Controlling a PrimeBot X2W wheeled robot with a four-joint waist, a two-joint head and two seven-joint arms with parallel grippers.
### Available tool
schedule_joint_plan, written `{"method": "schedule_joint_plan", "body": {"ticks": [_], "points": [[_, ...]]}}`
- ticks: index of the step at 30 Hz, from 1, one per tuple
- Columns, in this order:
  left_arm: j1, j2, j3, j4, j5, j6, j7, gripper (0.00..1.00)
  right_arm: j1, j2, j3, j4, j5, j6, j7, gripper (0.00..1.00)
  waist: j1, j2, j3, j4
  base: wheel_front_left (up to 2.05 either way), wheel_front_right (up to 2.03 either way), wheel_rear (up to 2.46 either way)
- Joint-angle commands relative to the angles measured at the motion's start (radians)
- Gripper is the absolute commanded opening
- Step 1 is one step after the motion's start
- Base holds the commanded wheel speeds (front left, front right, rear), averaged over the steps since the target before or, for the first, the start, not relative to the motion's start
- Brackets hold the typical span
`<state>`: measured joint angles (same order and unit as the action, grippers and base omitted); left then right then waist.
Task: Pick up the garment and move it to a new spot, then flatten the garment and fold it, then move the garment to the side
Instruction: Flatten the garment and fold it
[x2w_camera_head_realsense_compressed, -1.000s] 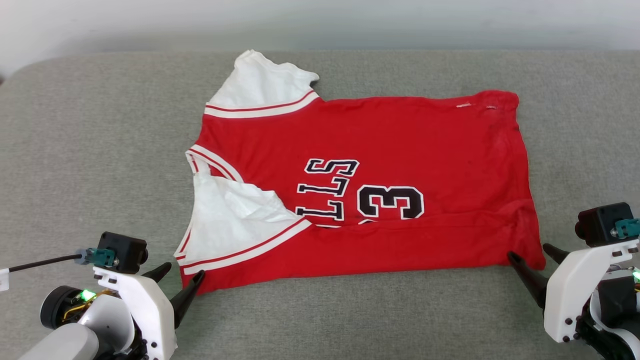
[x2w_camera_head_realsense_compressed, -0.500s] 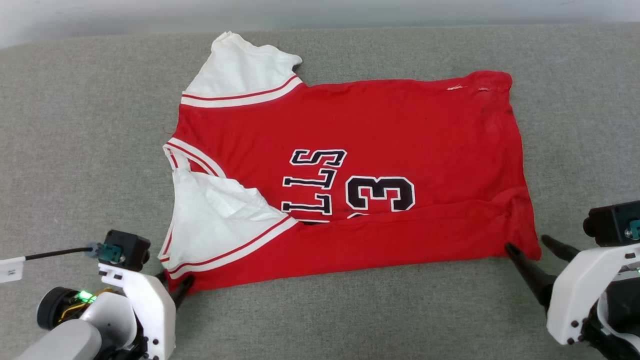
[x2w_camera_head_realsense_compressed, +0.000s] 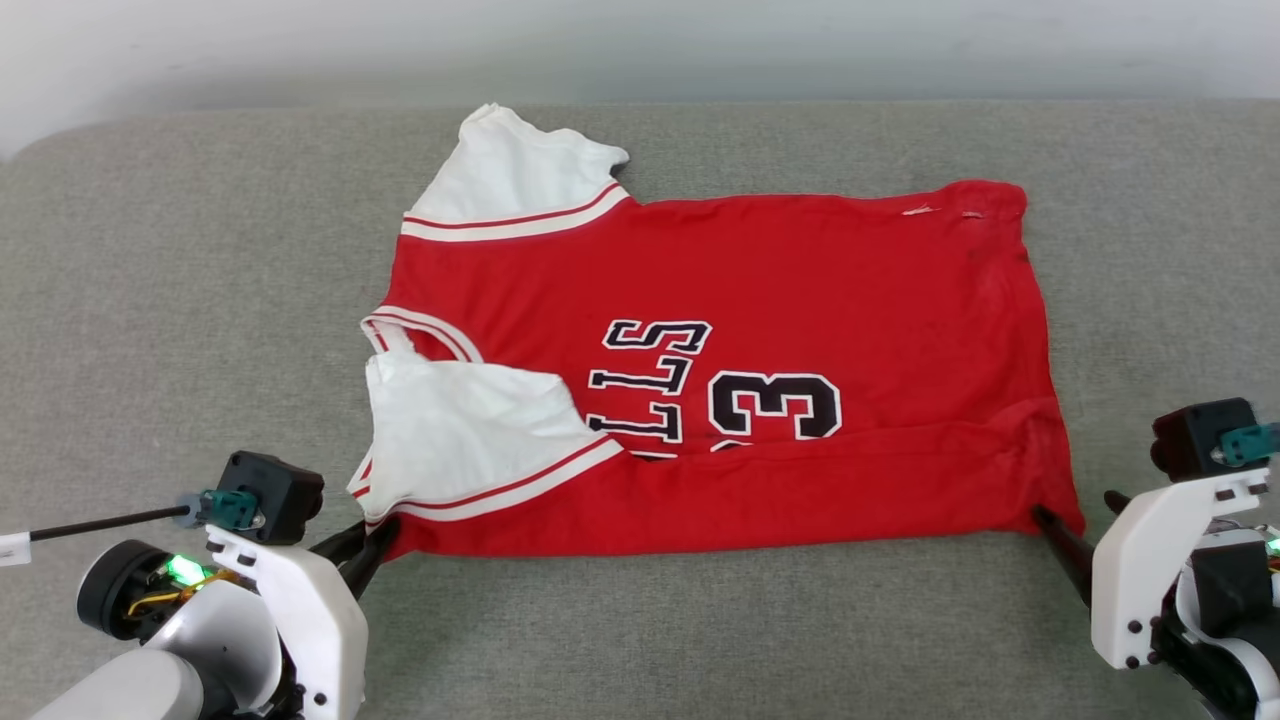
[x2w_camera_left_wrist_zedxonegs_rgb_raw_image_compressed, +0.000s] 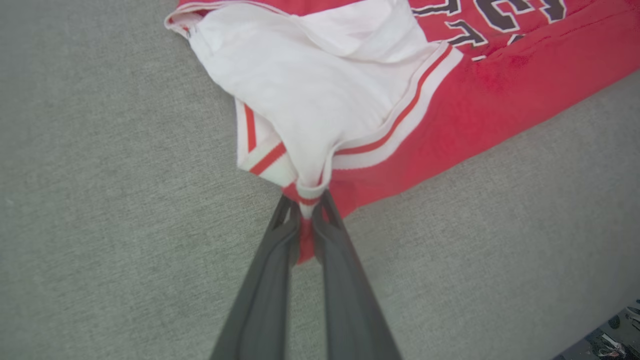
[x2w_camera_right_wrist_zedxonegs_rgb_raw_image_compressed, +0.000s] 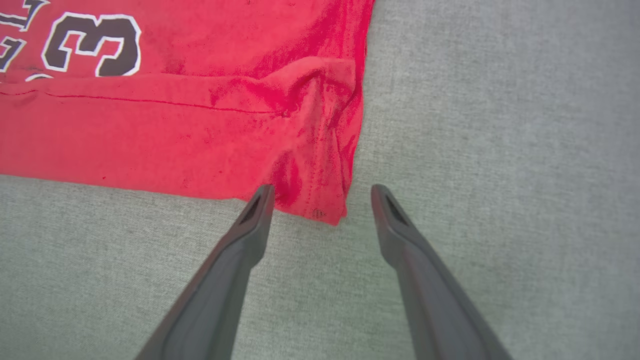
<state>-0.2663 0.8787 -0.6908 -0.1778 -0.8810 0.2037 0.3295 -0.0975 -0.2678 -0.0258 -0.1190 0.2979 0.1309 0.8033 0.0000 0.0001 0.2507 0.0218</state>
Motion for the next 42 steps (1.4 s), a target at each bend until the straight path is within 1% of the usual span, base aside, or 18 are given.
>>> {"method": "schedule_joint_plan", "body": {"ticks": [1,5,8,14,15,16,17,22,23,25,27,30,34,37,42], "points": [[0.007,0.013,0.006,-0.033,0.01,0.009,0.0,0.0,-0.022,0.006,0.0,0.029,-0.012,-0.001,0.007,1.0,0.0,-0.0001,0.001,0.009,0.0,0.0,0.0],[-0.008,0.025,0.007,-0.102,0.029,0.025,0.007,0.0,-0.055,-0.001,0.014,0.108,-0.054,0.0,0.006,1.0,0.0,-0.0001,0.012,0.029,0.0,0.0,0.0],[-0.022,0.033,-0.001,-0.132,0.06,0.03,0.009,0.0,-0.078,0.011,0.014,0.159,-0.075,0.0,0.001,1.0,0.0,-0.0001,0.031,0.041,0.0,0.0,0.0],[-0.036,0.016,-0.021,-0.132,0.082,0.026,0.017,0.0,-0.098,0.024,0.039,0.263,-0.095,0.0,-0.003,1.0,0.0,-0.0001,0.062,0.06,0.0,0.0,0.0],[-0.038,0.017,-0.023,-0.126,0.086,0.025,0.018,0.0,-0.096,0.025,0.047,0.278,-0.092,-0.001,0.003,0.69,0.0,-0.0001,0.065,0.062,0.0,0.0,0.0],[-0.04,0.021,-0.025,-0.12,0.09,0.023,0.02,0.0,-0.093,0.024,0.055,0.291,-0.086,0.0,0.011,0.24,0.0,-0.0001,0.066,0.064,0.0,0.0,0.0],[-0.041,0.022,-0.027,-0.112,0.092,0.021,0.019,0.0,-0.092,0.022,0.063,0.299,-0.081,0.0,0.017,0.0,0.0,-0.0001,0.067,0.065,0.0,0.0,0.0],[-0.023,0.024,-0.039,-0.075,0.084,0.009,0.023,0.0,-0.081,-0.014,0.052,0.297,-0.071,-0.001,0.016,0.0,0.0,-0.0001,0.041,0.06,0.0,0.0,0.0],[-0.017,0.031,-0.045,-0.063,0.088,0.006,0.029,0.0,-0.074,-0.023,0.048,0.289,-0.07,-0.001,0.017,0.0,0.0,-0.0001,0.031,0.058,0.0,0.0,0.0],[-0.006,0.045,-0.063,-0.047,0.104,0.002,0.038,0.0,-0.062,-0.042,0.04,0.264,-0.067,-0.001,0.022,0.0,0.0,-0.0001,0.011,0.051,0.0,0.0,0.0],[0.008,0.046,-0.073,-0.034,0.105,0.002,0.043,0.0,-0.051,-0.06,0.035,0.235,-0.059,-0.001,0.032,0.0,0.0,-0.0001,-0.012,0.043,0.0,0.0,0.0],[0.042,0.05,-0.086,-0.027,0.088,0.001,0.043,0.0,-0.017,-0.087,0.021,0.183,-0.038,-0.001,0.055,0.0,0.0,-0.0001,-0.047,0.032,0.0,0.0,0.0],[0.096,0.062,-0.109,-0.035,0.061,-0.001,0.055,0.0,0.069,-0.122,-0.005,0.104,-0.011,-0.001,0.112,0.0,0.0,-0.0001,-0.078,0.021,0.0,0.0,0.0],[0.133,0.065,-0.124,-0.048,0.04,-0.003,0.061,0.0,0.135,-0.125,-0.035,0.047,0.001,-0.001,0.15,0.0,0.0,-0.0001,-0.087,0.014,0.0,0.0,0.0],[0.161,0.044,-0.147,-0.039,0.025,-0.014,0.055,0.0,0.221,-0.089,-0.078,-0.002,-0.003,-0.001,0.166,0.0,0.0,-0.0001,-0.086,0.006,0.0,0.0,0.0]]}}
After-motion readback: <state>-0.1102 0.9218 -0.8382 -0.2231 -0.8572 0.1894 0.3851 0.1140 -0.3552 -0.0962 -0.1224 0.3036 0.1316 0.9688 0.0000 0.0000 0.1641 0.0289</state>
